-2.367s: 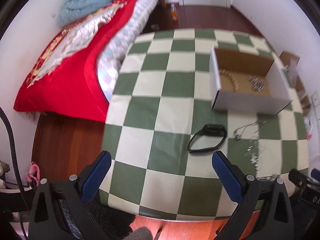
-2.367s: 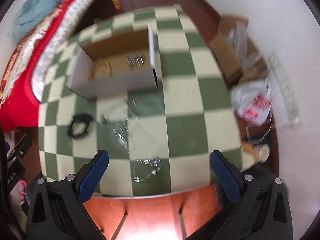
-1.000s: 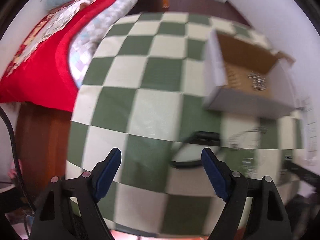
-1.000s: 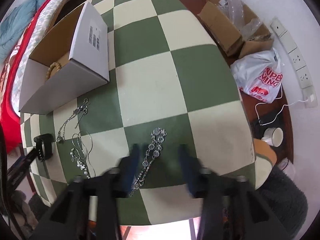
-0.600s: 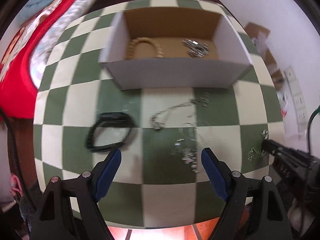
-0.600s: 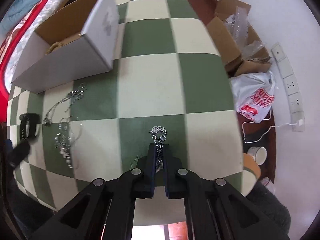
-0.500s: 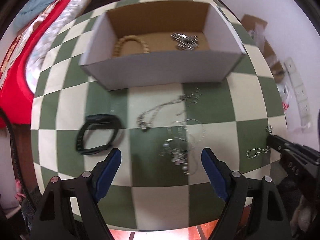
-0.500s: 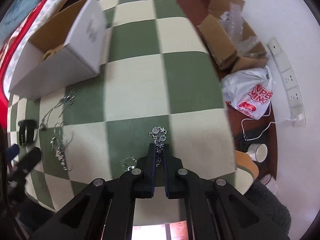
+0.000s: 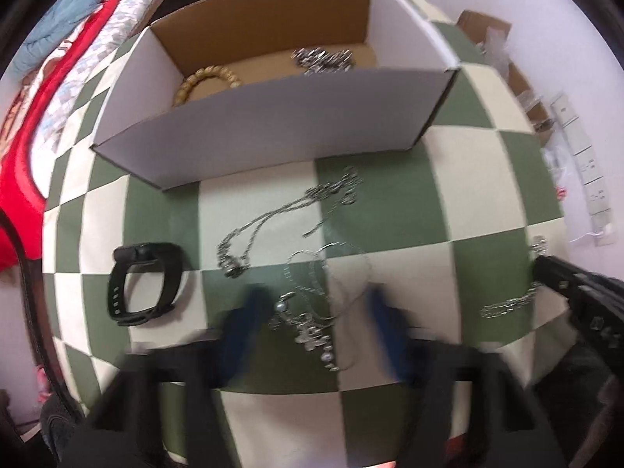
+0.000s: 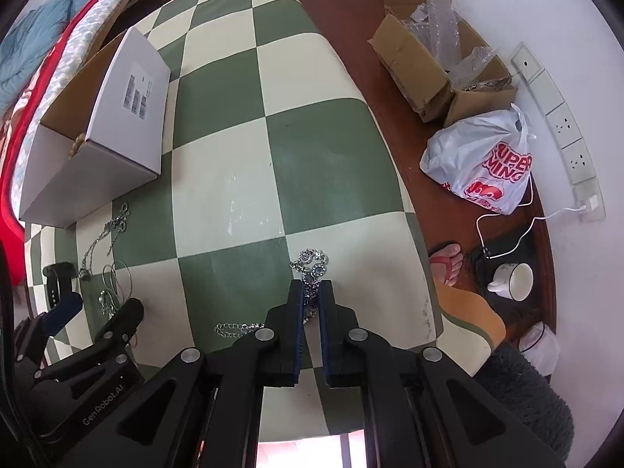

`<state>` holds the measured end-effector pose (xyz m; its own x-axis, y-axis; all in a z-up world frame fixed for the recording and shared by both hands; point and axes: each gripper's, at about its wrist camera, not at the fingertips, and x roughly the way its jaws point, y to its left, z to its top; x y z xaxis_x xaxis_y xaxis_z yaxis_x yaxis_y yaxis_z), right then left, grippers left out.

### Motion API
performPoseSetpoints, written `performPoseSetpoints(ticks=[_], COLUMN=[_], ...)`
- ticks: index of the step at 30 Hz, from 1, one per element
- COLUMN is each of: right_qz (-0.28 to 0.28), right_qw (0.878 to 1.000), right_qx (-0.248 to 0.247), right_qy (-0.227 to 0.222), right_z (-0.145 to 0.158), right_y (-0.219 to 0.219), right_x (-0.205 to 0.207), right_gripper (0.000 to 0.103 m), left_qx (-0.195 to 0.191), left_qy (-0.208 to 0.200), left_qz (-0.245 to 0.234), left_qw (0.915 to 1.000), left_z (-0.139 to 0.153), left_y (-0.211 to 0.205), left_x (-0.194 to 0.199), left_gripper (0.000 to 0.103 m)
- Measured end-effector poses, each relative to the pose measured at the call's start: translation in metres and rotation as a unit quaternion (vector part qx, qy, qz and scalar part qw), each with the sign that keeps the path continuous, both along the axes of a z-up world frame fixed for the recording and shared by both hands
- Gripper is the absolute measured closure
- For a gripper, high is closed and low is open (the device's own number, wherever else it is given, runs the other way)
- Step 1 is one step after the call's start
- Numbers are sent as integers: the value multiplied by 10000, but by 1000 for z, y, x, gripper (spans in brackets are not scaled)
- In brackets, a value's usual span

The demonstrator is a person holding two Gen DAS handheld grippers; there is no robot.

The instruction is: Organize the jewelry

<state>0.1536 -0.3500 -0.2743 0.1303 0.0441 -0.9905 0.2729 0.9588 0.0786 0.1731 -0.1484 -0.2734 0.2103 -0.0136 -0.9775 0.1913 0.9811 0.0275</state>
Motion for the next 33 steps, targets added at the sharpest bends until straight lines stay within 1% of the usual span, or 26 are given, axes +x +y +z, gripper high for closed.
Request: performPoseSetpoints(ticks=[1, 2, 5, 8, 9, 10, 14, 16, 21, 23, 24, 26, 27, 28, 29, 30, 31, 32, 33], right_qz=[15, 34, 96, 205, 191, 150, 31, 18, 29, 9, 36, 81, 0, -27, -62, -157, -217, -246, -269], right_qw=[10000, 10000, 9998, 9996, 9997, 9998, 9988, 9977, 9945, 9927, 9924, 9931, 9932, 9939, 9946, 9945, 9941, 9945, 9955], right_qx=[-26, -71, -191, -188, -103, 4, 370, 506, 751, 875, 903, 918, 928, 904, 927, 987, 1032, 1001, 899], right_qy=[9, 20, 24, -36, -58, -104, -312, -443, -724, -830, -840, -723, -703, -626, -454, -324, -255, -192, -111], right_z=[-1, 0, -2, -2, -2, 0, 14, 24, 52, 63, 67, 66, 65, 60, 51, 42, 35, 29, 24], right_y=[-1, 2, 5, 10, 9, 9, 9, 10, 16, 16, 17, 18, 15, 13, 10, 5, 1, -2, -4], right_x=[1, 1, 3, 5, 4, 3, -3, -4, -6, -6, -4, 0, 2, 5, 8, 10, 9, 9, 9], right_gripper=[94, 94, 94, 96, 98, 103, 103, 103, 103, 103, 103, 103, 99, 93, 70, 46, 41, 41, 41], left_qx=[151, 137, 27, -146, -229, -396, -805, -945, -1148, -1189, -1228, -1013, -961, -884, -748, -487, -324, -239, -125], left_qy=[-28, 24, 67, -57, -81, -117, -244, -347, -540, -539, -446, -242, -110, -21, 43, 113, 180, 215, 315], left_qz=[-34, -82, -60, 28, 62, 120, 264, 308, 459, 464, 459, 440, 384, 284, 193, 60, -20, -59, -129], left_qw=[9999, 9999, 10000, 9999, 9997, 9991, 9961, 9944, 9909, 9904, 9904, 9936, 9946, 9957, 9970, 9987, 9993, 9995, 9993], left_z=[0, -1, 1, 14, 21, 31, 65, 83, 112, 114, 109, 93, 81, 70, 60, 48, 39, 32, 21], left_y=[-2, -4, -1, 11, 15, 21, 45, 53, 66, 70, 70, 66, 63, 58, 54, 48, 43, 41, 37], left_x=[0, 0, -1, -6, -6, -7, -3, -1, 2, 3, 5, 7, 6, 5, 3, 1, 0, -2, -3], left_gripper=[101, 103, 103, 103, 103, 103, 103, 103, 103, 103, 103, 103, 99, 99, 98, 93, 81, 73, 51])
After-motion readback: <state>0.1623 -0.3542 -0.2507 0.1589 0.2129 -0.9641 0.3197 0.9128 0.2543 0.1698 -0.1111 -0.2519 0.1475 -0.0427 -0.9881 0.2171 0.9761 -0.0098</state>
